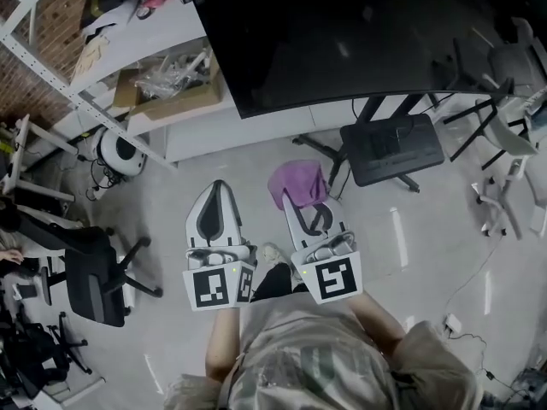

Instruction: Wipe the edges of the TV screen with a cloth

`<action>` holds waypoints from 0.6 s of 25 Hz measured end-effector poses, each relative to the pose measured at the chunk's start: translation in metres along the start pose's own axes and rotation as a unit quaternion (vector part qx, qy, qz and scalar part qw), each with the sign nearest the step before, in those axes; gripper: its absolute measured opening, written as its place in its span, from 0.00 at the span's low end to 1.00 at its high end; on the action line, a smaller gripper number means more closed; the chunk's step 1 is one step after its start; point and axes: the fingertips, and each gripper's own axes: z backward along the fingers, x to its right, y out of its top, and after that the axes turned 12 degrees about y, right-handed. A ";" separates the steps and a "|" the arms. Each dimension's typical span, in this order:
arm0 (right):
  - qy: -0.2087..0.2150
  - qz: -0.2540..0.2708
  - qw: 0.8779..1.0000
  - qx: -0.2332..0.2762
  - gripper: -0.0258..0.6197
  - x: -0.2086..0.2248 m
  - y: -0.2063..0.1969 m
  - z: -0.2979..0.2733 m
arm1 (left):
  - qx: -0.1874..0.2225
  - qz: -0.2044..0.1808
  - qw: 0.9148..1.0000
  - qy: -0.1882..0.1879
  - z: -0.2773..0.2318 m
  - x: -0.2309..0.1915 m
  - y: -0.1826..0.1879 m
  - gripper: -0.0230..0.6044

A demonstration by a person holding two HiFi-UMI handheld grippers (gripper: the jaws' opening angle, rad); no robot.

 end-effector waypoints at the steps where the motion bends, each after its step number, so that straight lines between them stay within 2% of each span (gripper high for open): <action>1: -0.005 -0.004 1.000 -0.001 0.14 0.001 0.000 0.007 | 0.000 -0.006 1.000 -0.006 0.005 0.007 0.001 0.06; 9: -0.062 -0.008 0.998 -0.001 0.14 0.016 0.005 0.041 | 0.018 -0.055 0.996 -0.068 0.015 0.046 0.005 0.06; 15: -0.112 0.030 0.993 -0.008 0.14 0.036 0.020 0.052 | 0.031 -0.048 0.991 -0.121 0.001 0.068 0.015 0.06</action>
